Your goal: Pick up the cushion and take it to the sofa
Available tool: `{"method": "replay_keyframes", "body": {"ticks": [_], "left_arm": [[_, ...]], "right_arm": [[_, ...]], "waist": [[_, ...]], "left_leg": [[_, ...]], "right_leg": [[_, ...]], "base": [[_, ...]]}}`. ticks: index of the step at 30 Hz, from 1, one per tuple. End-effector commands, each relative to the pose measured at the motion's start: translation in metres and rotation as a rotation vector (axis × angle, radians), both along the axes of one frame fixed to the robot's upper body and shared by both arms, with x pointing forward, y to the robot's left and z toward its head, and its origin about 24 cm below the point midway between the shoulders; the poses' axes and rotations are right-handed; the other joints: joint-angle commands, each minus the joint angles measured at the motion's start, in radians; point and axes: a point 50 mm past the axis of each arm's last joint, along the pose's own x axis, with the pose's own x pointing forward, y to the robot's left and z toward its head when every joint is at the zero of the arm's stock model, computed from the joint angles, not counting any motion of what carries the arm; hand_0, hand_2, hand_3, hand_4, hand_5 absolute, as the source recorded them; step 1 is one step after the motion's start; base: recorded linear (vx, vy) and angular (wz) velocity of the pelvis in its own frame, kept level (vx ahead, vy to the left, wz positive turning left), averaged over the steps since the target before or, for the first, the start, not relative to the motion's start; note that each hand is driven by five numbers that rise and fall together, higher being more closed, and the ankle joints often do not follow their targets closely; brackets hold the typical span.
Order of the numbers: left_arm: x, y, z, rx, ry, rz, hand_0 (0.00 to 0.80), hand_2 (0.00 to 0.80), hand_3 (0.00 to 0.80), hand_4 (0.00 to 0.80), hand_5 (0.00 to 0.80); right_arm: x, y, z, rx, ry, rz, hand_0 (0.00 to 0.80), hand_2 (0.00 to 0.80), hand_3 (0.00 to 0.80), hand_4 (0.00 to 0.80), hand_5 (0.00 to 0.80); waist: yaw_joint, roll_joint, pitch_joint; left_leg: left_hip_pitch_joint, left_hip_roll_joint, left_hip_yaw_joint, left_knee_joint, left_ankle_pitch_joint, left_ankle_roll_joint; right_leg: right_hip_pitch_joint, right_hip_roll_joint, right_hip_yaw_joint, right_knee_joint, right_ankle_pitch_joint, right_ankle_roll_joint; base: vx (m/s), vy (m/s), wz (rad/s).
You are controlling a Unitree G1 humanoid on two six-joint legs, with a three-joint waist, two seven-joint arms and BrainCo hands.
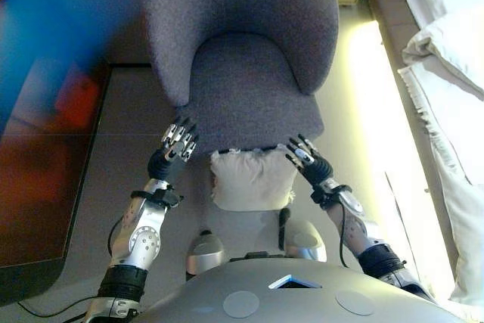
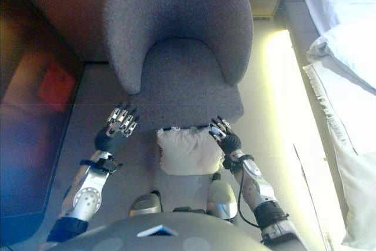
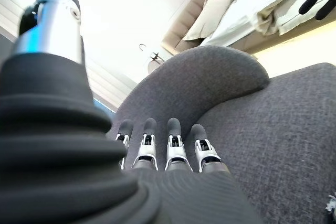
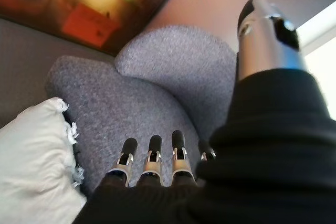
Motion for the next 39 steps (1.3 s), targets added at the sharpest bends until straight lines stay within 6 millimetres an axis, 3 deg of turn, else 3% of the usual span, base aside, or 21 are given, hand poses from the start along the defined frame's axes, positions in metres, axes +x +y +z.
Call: {"method": "replay_keyframes", "body": {"ticks": [1, 4, 7, 10, 11, 14, 16, 20, 26, 30, 33, 35, 39], "left_arm": [[-0.002, -0.004, 0.013, 0.005, -0.054, -0.009, 0.0, 0.0, 0.0, 0.0, 0.0], [-0.007, 0.0, 0.011, 0.002, -0.04, 0.005, 0.0, 0.0, 0.0, 0.0, 0.0], [-0.011, 0.007, 0.014, -0.01, -0.052, 0.017, 0.0, 0.0, 0.0, 0.0, 0.0], [-0.012, 0.008, 0.014, -0.018, -0.062, -0.011, 0.0, 0.0, 0.0, 0.0, 0.0], [-0.013, 0.008, 0.013, -0.016, -0.069, -0.034, 0.0, 0.0, 0.0, 0.0, 0.0], [-0.01, 0.01, 0.014, -0.002, -0.082, -0.064, 0.0, 0.0, 0.0, 0.0, 0.0], [-0.004, 0.013, 0.016, 0.015, -0.091, -0.045, 0.0, 0.0, 0.0, 0.0, 0.0], [0.003, 0.016, 0.021, 0.047, -0.109, -0.028, 0.0, 0.0, 0.0, 0.0, 0.0], [0.0, 0.018, 0.019, 0.12, -0.079, -0.019, 0.0, 0.0, 0.0, 0.0, 0.0], [-0.002, 0.02, 0.01, 0.24, -0.015, 0.004, 0.0, 0.0, 0.0, 0.0, 0.0], [0.006, 0.024, 0.005, 0.305, 0.031, 0.049, 0.0, 0.0, 0.0, 0.0, 0.0], [0.011, 0.021, 0.005, 0.312, 0.033, 0.045, 0.0, 0.0, 0.0, 0.0, 0.0], [0.009, 0.012, 0.003, 0.296, 0.037, 0.017, 0.0, 0.0, 0.0, 0.0, 0.0]], "right_arm": [[0.004, 0.003, 0.015, 0.034, -0.087, 0.019, 0.0, 0.0, 0.0, 0.0, 0.0], [0.003, 0.001, 0.013, 0.039, -0.088, 0.016, 0.0, 0.0, 0.0, 0.0, 0.0], [-0.003, -0.002, 0.015, 0.037, -0.105, 0.007, 0.0, 0.0, 0.0, 0.0, 0.0], [-0.006, -0.006, 0.015, 0.054, -0.109, -0.037, 0.0, 0.0, 0.0, 0.0, 0.0], [-0.006, -0.007, 0.014, 0.06, -0.116, -0.059, 0.0, 0.0, 0.0, 0.0, 0.0], [-0.005, -0.003, 0.014, 0.062, -0.129, -0.077, 0.0, 0.0, 0.0, 0.0, 0.0], [-0.006, 0.001, 0.015, 0.074, -0.128, -0.067, 0.0, 0.0, 0.0, 0.0, 0.0], [-0.002, 0.006, 0.016, 0.076, -0.127, -0.056, 0.0, 0.0, 0.0, 0.0, 0.0], [-0.008, 0.002, 0.009, 0.042, -0.085, -0.031, 0.0, 0.0, 0.0, 0.0, 0.0], [-0.012, -0.004, 0.01, 0.002, -0.082, -0.019, 0.0, 0.0, 0.0, 0.0, 0.0], [-0.009, -0.013, 0.013, -0.061, -0.111, -0.044, 0.0, 0.0, 0.0, 0.0, 0.0], [-0.005, -0.015, 0.016, -0.067, -0.135, -0.068, 0.0, 0.0, 0.0, 0.0, 0.0], [0.001, -0.013, 0.02, -0.038, -0.146, -0.092, 0.0, 0.0, 0.0, 0.0, 0.0]], "waist": [[-0.011, -0.026, -0.053], [0.012, 0.011, -0.04], [0.056, 0.05, -0.024], [0.068, 0.062, -0.014], [0.067, 0.068, -0.015], [0.059, 0.085, -0.003], [0.051, 0.08, -0.004], [0.05, 0.077, -0.012], [0.053, 0.06, -0.041], [0.054, 0.045, -0.053], [0.048, 0.04, -0.049], [0.058, 0.037, -0.053], [0.072, 0.026, -0.059]], "left_leg": [[-0.058, 0.04, -0.051, 0.349, 0.234, -0.015], [-0.047, 0.092, -0.043, 0.088, 0.268, -0.013], [-0.088, 0.124, -0.044, -0.186, 0.289, -0.043], [-0.091, 0.125, -0.01, -0.265, 0.272, -0.05], [-0.09, 0.116, 0.008, -0.275, 0.261, -0.045], [-0.101, 0.094, 0.007, -0.214, 0.206, -0.033], [-0.131, 0.068, 0.015, -0.132, 0.167, -0.024], [-0.116, 0.051, 0.03, -0.121, 0.139, -0.004], [-0.103, 0.07, 0.047, -0.121, 0.128, -0.011], [-0.122, 0.101, 0.051, -0.1, 0.135, -0.028], [-0.17, 0.115, 0.106, -0.044, 0.142, -0.038], [-0.164, 0.101, 0.107, -0.058, 0.136, -0.024], [-0.143, 0.064, 0.099, -0.053, 0.113, -0.004]], "right_leg": [[0.038, -0.016, 0.006, -0.16, 0.166, -0.041], [0.078, 0.003, 0.01, -0.158, 0.114, -0.02], [0.135, -0.009, 0.01, -0.169, 0.06, 0.023], [0.177, -0.029, -0.005, -0.163, 0.025, 0.038], [0.185, -0.037, -0.018, -0.155, 0.013, 0.046], [0.162, -0.063, -0.019, -0.068, -0.028, 0.055], [0.174, -0.095, -0.011, -0.072, -0.021, 0.065], [0.181, -0.127, -0.009, -0.093, 0.005, 0.085], [0.213, -0.117, -0.008, -0.139, 0.011, 0.101], [0.221, -0.094, -0.017, -0.151, 0.003, 0.085], [0.237, -0.088, -0.059, -0.15, 0.0, 0.076], [0.236, -0.095, -0.095, -0.136, -0.008, 0.075], [0.248, -0.113, -0.1, -0.125, 0.0, 0.081]], "base": [[0.179, 0.05, 0.11], [0.18, 0.211, 0.05], [0.178, 0.197, -0.15], [0.119, 0.135, 0.02], [0.072, 0.141, 0.05], [0.116, 0.179, 0.1], [0.083, 0.118, 0.02], [0.102, 0.058, -0.05], [0.12, -0.014, -0.13], [0.073, -0.002, -0.02], [0.0, 0.024, 0.09], [0.003, 0.076, 0.46], [0.083, 0.065, 0.15]]}}
